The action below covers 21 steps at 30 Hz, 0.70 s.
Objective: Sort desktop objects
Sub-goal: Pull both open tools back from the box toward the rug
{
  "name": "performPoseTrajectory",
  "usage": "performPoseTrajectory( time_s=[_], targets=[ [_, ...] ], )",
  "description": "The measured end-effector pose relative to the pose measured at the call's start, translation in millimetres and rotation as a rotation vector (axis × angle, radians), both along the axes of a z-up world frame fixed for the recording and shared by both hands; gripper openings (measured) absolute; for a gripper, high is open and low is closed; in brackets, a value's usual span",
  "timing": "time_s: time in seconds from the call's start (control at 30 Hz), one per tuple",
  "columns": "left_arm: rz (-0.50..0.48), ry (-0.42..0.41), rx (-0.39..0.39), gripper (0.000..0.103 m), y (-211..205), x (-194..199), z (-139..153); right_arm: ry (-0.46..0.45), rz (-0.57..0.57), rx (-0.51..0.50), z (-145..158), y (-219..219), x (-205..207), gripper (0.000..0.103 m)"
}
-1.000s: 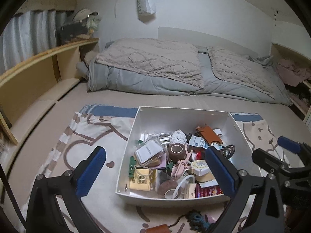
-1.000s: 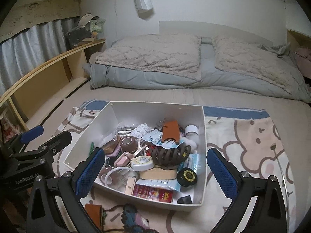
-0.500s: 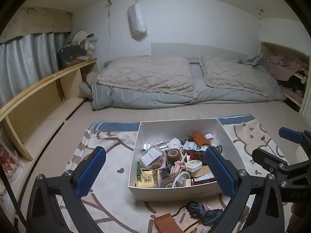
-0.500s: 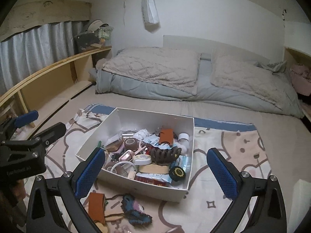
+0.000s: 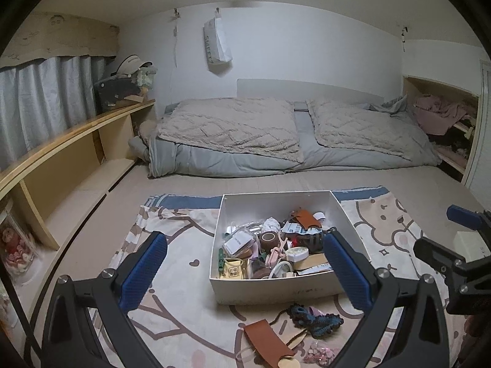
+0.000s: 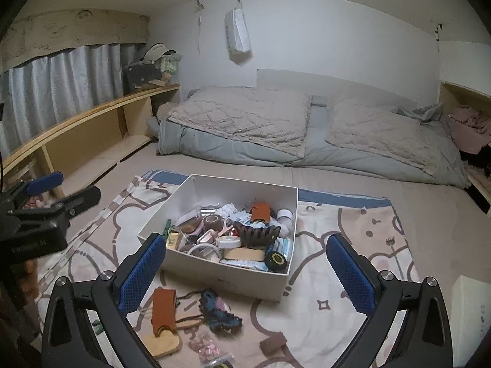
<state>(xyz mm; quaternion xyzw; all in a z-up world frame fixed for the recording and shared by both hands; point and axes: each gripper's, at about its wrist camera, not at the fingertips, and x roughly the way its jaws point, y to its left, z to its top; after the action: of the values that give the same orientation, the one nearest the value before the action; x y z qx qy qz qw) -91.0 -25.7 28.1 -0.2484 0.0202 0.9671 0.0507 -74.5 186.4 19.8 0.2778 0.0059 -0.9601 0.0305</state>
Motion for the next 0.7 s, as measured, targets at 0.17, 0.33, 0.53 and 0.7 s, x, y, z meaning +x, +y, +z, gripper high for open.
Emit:
performPoseTrajectory(
  time_s=[0.17,0.33,0.53,0.7],
  targets=[
    [0.018,0.008,0.028,0.103,-11.0,16.8,2.4,0.01,-0.002,-0.003,3.2,0.0,13.5,0.103],
    [0.017,0.0,0.048,0.103,-17.7,32.0,4.1,0.001,-0.006,-0.012,0.3,-0.8,23.8,0.103],
    [0.035,0.002,0.0,0.103,-17.1,48.1,-0.2,-0.014,-0.006,-0.009,-4.7,-2.4,34.3,0.103],
    [0.014,-0.021,0.008,0.103,-19.0,55.7,-3.7,-0.036,-0.012,-0.008,-10.8,-3.0,42.7,0.103]
  ],
)
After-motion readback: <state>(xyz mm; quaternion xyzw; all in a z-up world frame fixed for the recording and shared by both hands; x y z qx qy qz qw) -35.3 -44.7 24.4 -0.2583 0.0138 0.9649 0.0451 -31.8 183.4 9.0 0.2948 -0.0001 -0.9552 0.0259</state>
